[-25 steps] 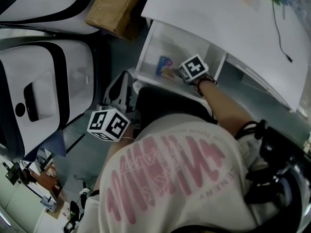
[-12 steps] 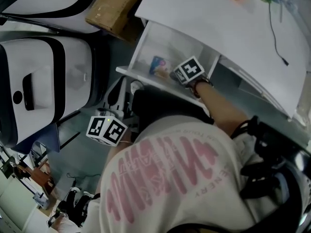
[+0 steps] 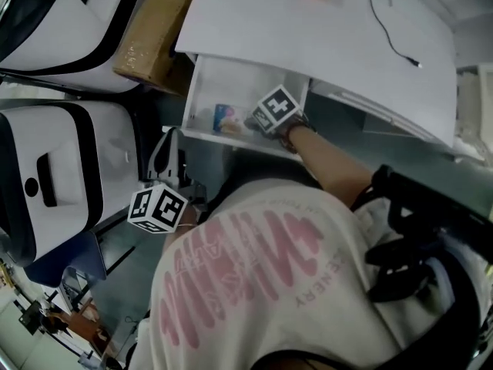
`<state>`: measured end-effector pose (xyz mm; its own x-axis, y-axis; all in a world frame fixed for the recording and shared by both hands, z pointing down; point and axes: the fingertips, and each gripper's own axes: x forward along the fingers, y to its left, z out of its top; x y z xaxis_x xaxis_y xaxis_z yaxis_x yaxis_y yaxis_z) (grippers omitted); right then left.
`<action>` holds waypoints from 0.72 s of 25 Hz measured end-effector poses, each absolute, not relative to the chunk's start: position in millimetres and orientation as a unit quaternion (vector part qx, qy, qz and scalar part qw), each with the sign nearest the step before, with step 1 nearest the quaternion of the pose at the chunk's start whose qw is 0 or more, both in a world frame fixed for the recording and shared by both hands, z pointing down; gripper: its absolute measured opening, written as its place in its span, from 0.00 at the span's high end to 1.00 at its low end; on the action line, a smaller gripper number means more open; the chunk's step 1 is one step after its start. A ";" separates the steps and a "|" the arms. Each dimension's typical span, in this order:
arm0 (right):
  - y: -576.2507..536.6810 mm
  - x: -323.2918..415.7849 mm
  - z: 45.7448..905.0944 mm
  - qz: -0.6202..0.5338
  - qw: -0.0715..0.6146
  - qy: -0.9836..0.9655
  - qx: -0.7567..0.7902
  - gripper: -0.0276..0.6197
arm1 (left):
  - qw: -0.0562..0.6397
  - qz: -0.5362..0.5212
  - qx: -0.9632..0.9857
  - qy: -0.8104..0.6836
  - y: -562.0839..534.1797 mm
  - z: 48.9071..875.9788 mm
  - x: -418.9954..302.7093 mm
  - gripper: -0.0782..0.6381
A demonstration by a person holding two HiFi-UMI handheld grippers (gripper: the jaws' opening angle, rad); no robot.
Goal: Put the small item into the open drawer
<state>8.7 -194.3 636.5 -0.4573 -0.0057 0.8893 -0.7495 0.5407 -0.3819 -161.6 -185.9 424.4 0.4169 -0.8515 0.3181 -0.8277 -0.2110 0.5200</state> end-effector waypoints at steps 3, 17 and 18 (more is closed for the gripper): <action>-203.1 18.0 613.6 0.375 0.449 -0.756 0.295 0.64 | 0.313 -0.021 0.794 -0.520 -181.9 414.2 -157.0 0.85; -176.4 26.9 492.9 0.378 0.299 -0.774 0.410 0.64 | 0.257 -0.051 0.839 -0.477 -143.1 354.9 -169.0 0.85; -172.6 24.6 482.6 0.374 0.290 -0.778 0.413 0.64 | 0.252 -0.055 0.842 -0.474 -140.4 349.3 -168.1 0.85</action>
